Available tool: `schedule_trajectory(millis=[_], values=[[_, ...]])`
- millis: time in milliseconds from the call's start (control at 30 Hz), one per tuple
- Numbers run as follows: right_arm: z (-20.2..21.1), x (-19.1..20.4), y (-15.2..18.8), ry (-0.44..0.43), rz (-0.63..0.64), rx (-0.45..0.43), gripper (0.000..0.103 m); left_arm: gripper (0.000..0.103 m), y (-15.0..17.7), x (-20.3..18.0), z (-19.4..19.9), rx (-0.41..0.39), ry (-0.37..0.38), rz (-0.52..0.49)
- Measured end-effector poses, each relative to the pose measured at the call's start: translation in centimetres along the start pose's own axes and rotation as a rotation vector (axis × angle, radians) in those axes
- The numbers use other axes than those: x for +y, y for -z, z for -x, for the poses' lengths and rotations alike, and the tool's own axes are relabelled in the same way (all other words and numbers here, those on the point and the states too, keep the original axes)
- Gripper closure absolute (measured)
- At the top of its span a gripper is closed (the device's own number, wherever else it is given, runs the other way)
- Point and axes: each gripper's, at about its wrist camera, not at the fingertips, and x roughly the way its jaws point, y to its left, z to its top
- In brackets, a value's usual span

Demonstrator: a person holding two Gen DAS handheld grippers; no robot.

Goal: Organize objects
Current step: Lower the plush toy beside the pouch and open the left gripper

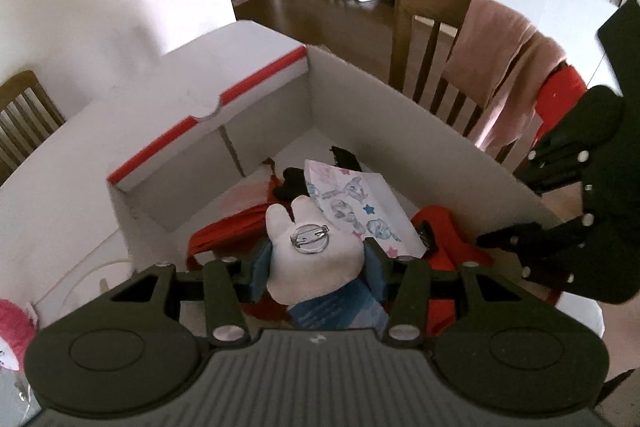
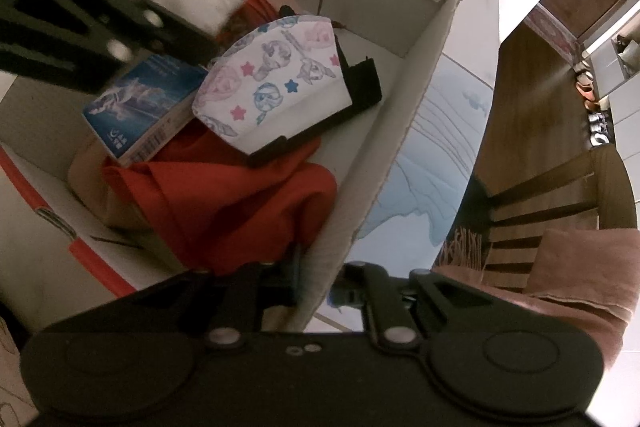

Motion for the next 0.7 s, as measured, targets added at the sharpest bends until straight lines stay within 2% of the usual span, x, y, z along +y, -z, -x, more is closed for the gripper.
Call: schedule_trajectory(millis=[400,500,567,700], values=[[0.1,0.0,0.0,0.002,-0.005,-0.002,0.093,0.054,-0.2,0.2,-3.1,0.077,-0.008,-0.003],[0.1,0.0,0.0,0.003,-0.005,-0.001,0.093,0.045,-0.1,0.3,-3.2,0.094,0.012,0.005],[0.1,0.0,0.0,0.004,-0.005,-0.001,0.093,0.034,0.0,0.4,-3.0,0.084,0.010,0.007],[0.1,0.0,0.0,0.004,-0.005,0.000,0.093,0.032,0.2,0.7,-2.4,0.063,0.028,0.024]])
